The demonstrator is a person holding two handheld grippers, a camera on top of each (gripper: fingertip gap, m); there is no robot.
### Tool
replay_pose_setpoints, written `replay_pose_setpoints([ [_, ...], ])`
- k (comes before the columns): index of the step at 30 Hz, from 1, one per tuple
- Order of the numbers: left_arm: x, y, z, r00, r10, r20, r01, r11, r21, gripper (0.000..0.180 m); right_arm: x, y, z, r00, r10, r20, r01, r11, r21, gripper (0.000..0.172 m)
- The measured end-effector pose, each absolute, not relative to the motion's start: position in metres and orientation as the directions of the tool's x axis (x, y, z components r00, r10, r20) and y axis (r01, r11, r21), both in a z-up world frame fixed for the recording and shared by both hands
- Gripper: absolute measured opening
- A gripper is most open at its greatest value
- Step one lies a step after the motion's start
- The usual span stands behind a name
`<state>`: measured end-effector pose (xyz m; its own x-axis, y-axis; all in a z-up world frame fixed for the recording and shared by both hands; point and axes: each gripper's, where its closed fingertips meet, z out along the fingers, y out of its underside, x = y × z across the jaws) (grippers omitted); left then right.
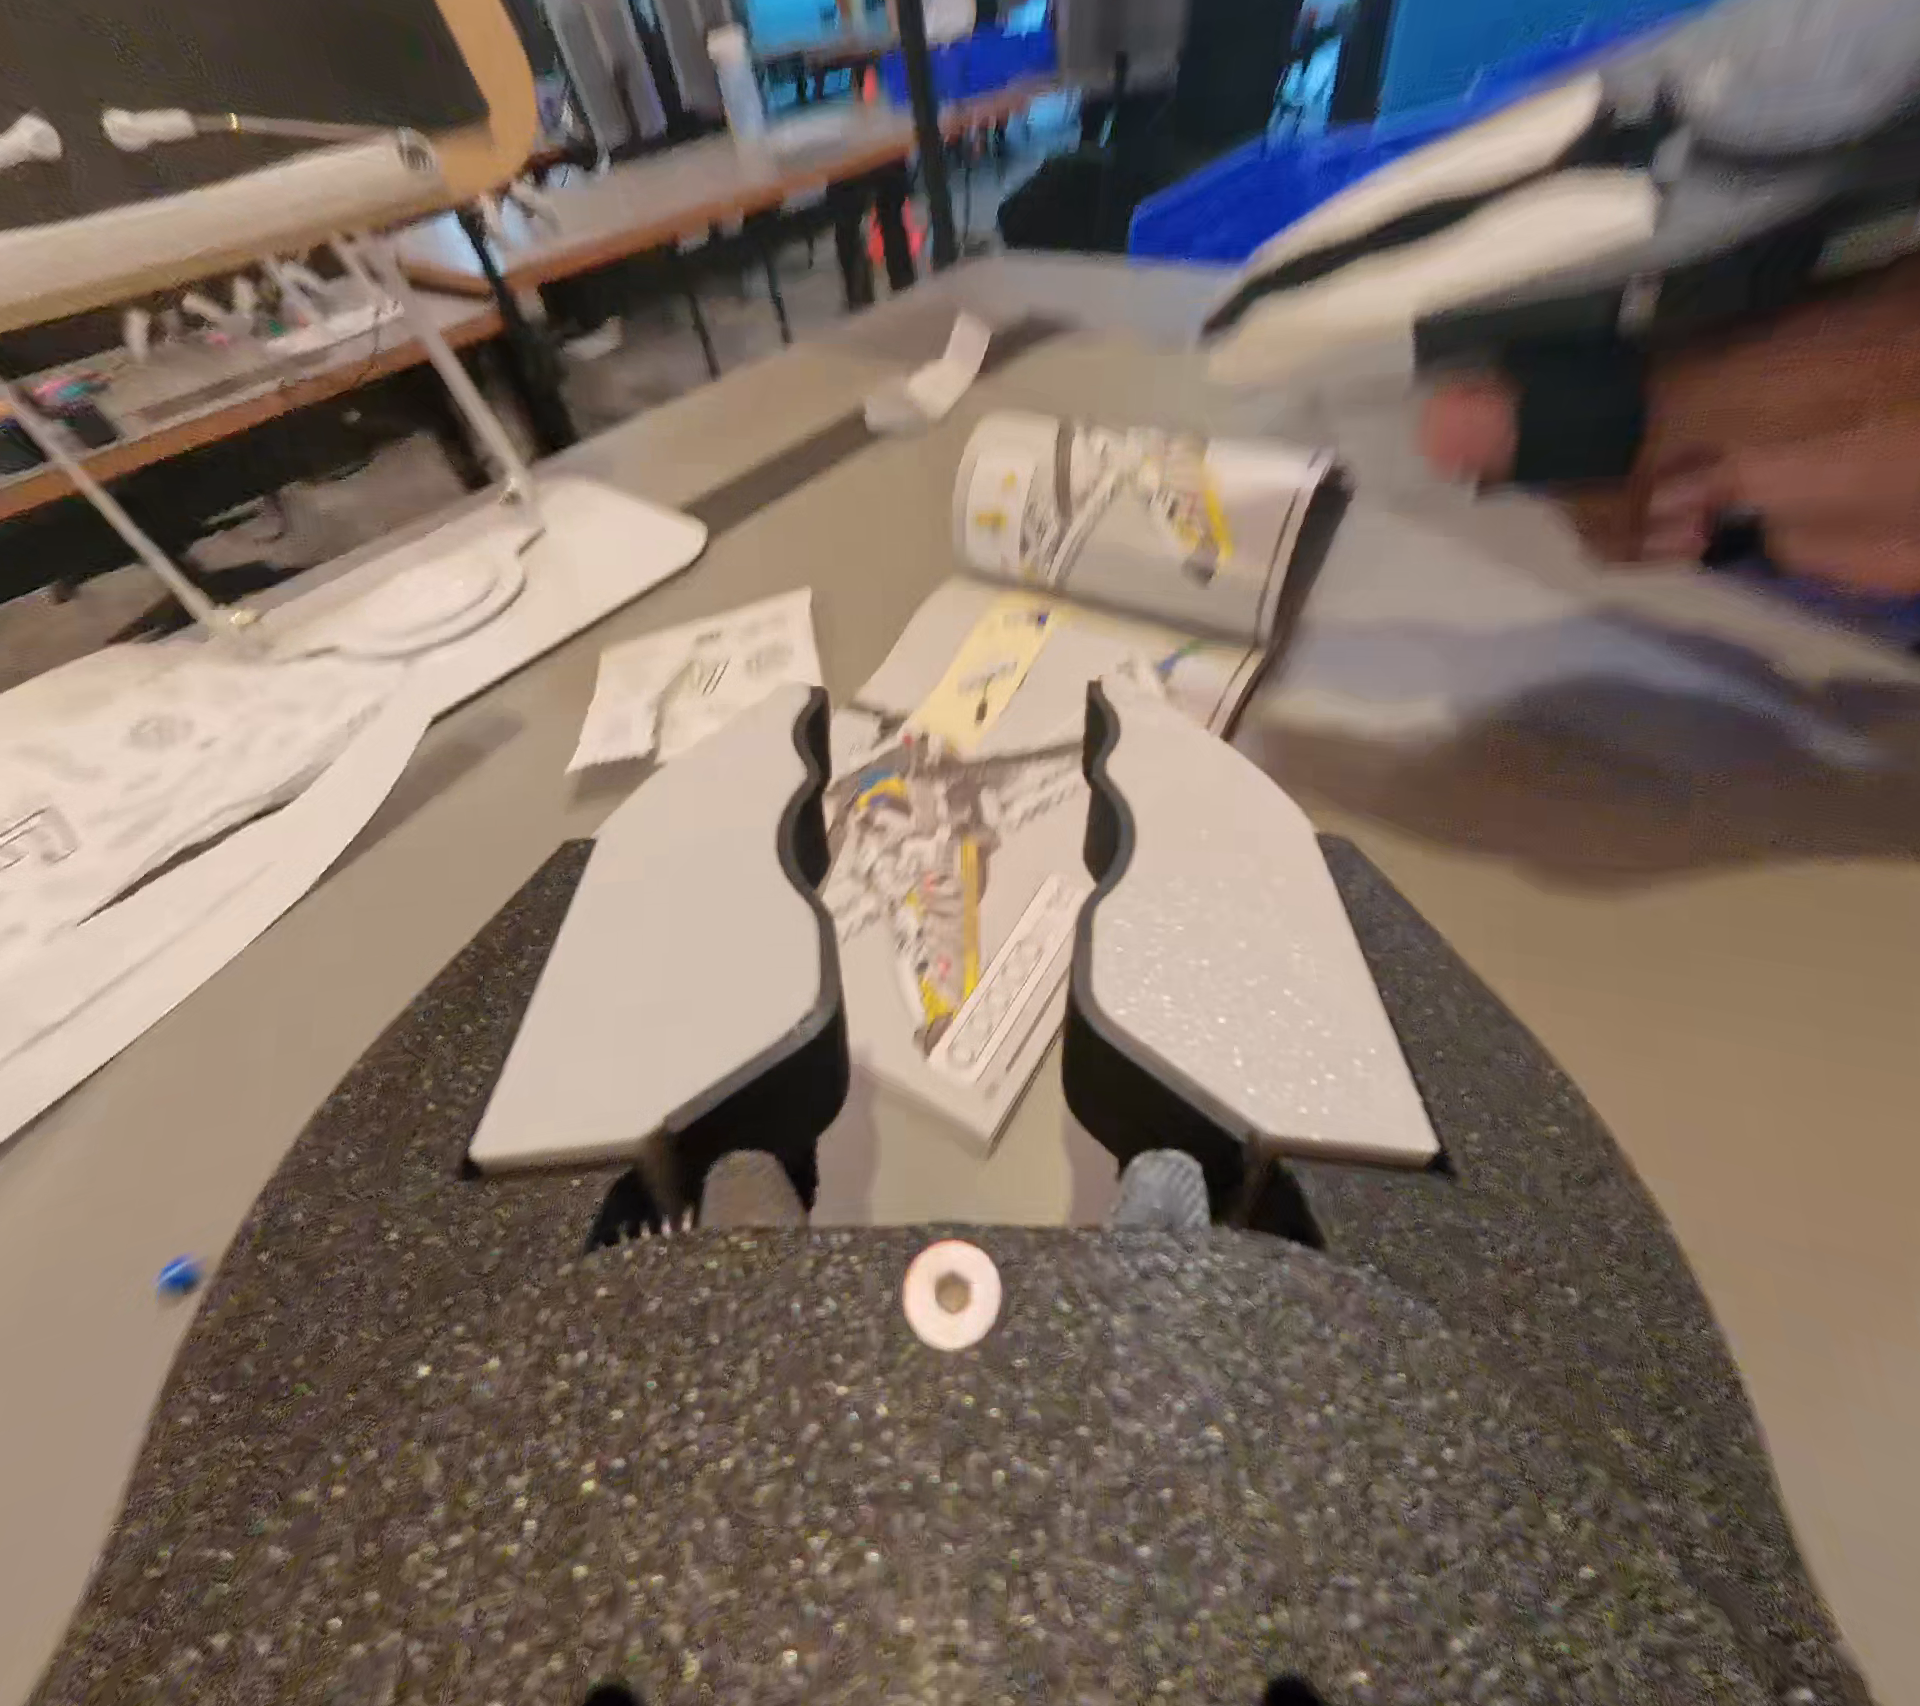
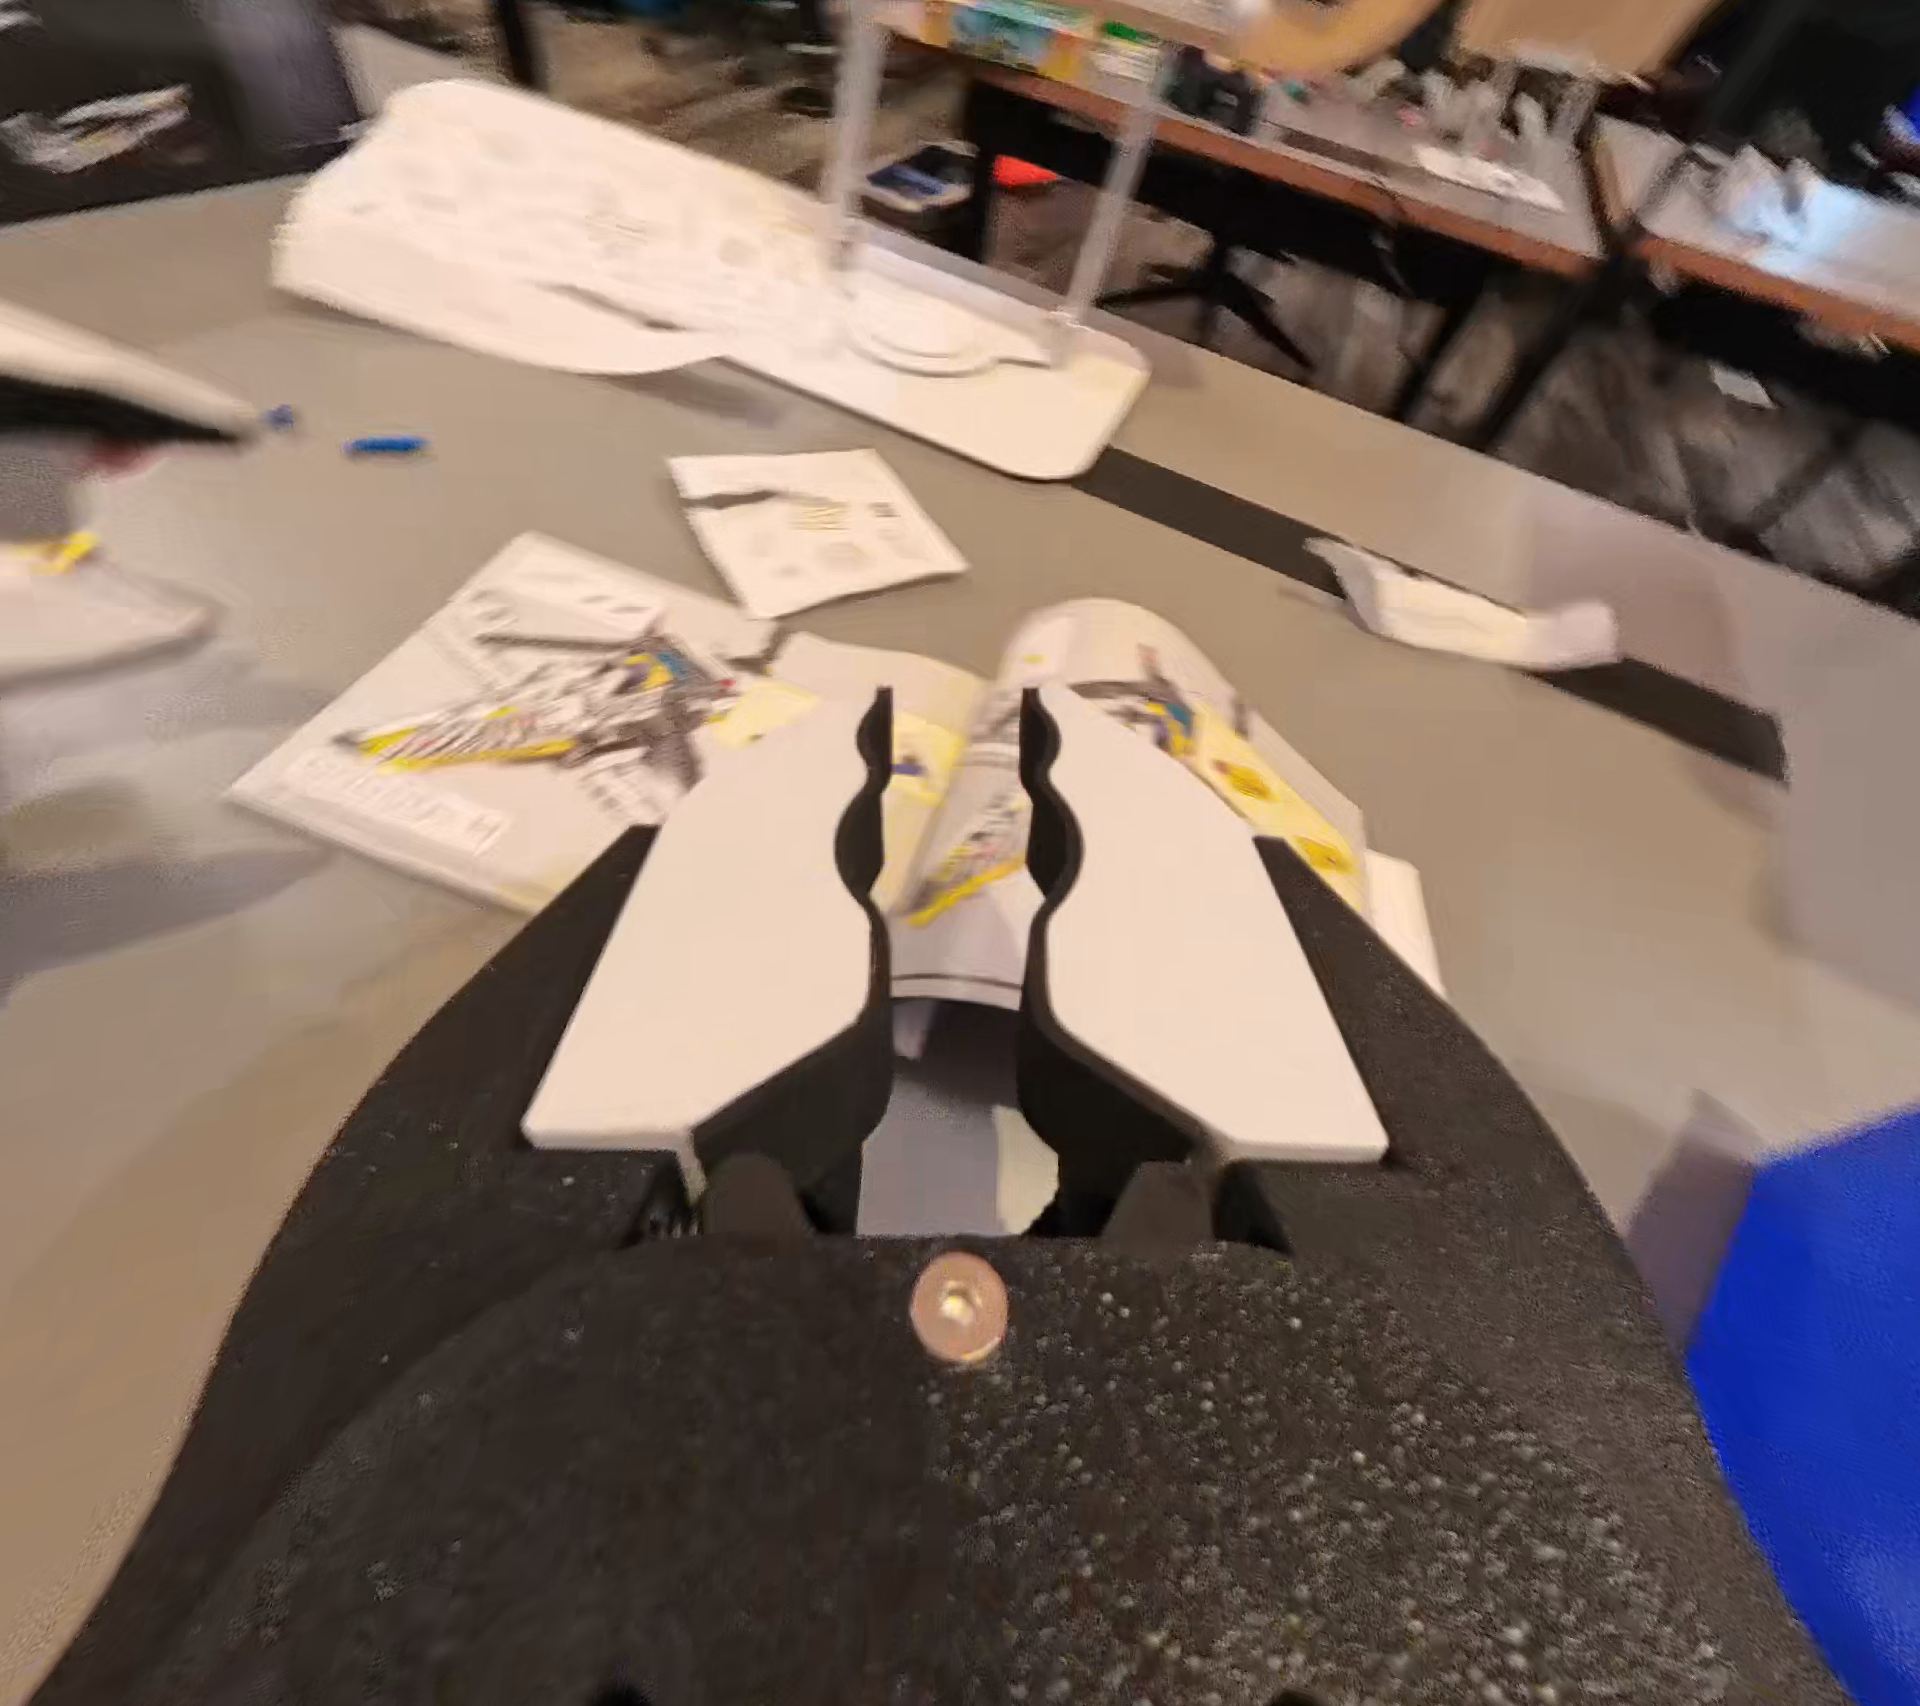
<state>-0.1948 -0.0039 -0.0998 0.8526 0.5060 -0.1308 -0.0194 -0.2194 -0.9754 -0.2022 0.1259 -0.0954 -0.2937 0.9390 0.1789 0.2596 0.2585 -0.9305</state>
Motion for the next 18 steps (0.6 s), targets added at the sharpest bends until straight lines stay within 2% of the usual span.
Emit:
replay_pose_setpoints([
  [4, -0.201, 0.005, -0.078, 0.87, 0.494, -0.018, 0.021, -0.072, -0.997, 0.048, -0.178, 0.082, -0.132, -0.481, 0.822, 0.304, 0.268, 0.468, -0.842, 0.018],
  [6, -0.211, 0.006, -0.07, 0.856, 0.517, 0.02, 0.026, -0.005, -1.0, 0.047, -0.169, 0.068, -0.15, -0.548, 0.78, 0.303, 0.289, 0.517, -0.806, 0.014],
  [11, -0.252, -0.014, -0.065, 0.716, 0.691, 0.099, 0.087, 0.052, -0.995, 0.038, -0.155, 0.055, -0.17, -0.642, 0.753, 0.142, 0.368, 0.466, -0.805, 0.005],
  [14, -0.266, -0.024, -0.064, 0.672, 0.725, 0.151, 0.117, 0.097, -0.988, 0.035, -0.15, 0.054, -0.167, -0.666, 0.744, 0.059, 0.386, 0.411, -0.826, 0.0],
  [18, -0.269, -0.022, -0.084, 0.683, 0.73, 0.02, 0.079, -0.046, -0.996, 0.017, -0.15, 0.057, -0.167, -0.671, 0.74, 0.051, 0.38, 0.402, -0.833, 0.0],
])
